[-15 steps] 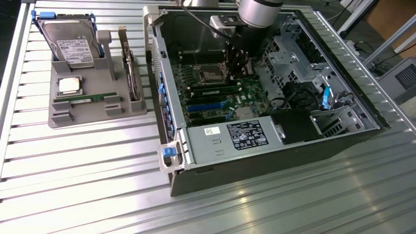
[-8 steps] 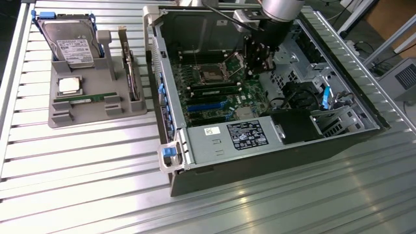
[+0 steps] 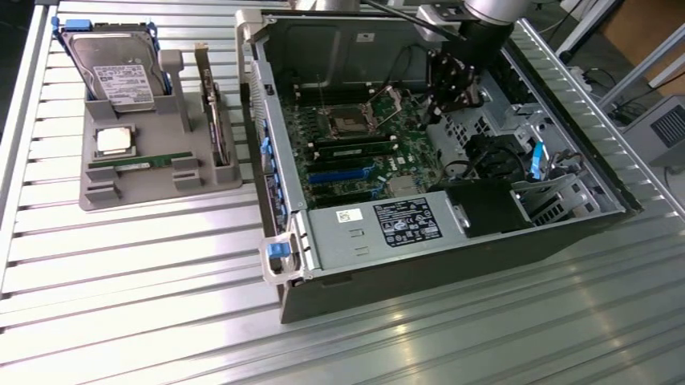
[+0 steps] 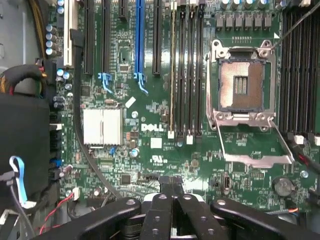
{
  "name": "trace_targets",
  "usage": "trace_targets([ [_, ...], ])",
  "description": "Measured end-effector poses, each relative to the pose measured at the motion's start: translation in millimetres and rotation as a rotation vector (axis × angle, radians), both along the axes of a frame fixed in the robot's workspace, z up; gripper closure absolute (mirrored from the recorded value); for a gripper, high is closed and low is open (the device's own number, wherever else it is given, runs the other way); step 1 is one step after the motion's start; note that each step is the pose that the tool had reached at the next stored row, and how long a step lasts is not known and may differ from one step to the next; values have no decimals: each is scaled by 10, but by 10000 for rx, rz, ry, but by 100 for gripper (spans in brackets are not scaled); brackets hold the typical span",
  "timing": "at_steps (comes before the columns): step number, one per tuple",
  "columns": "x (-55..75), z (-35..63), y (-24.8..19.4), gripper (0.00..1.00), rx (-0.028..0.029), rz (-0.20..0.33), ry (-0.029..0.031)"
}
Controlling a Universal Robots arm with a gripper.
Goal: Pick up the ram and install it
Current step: 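Press down the ram until it locks into place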
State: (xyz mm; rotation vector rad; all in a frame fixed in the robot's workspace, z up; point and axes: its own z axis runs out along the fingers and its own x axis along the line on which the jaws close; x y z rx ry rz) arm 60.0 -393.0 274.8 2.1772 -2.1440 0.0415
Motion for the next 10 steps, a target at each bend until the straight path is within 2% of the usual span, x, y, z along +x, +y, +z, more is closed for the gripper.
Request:
trace_targets([
  [3,37,46,0,90,0,-4,0],
  [7,45,175,0,90,10,-5,-1],
  [10,45,175,0,90,10,-5,0],
])
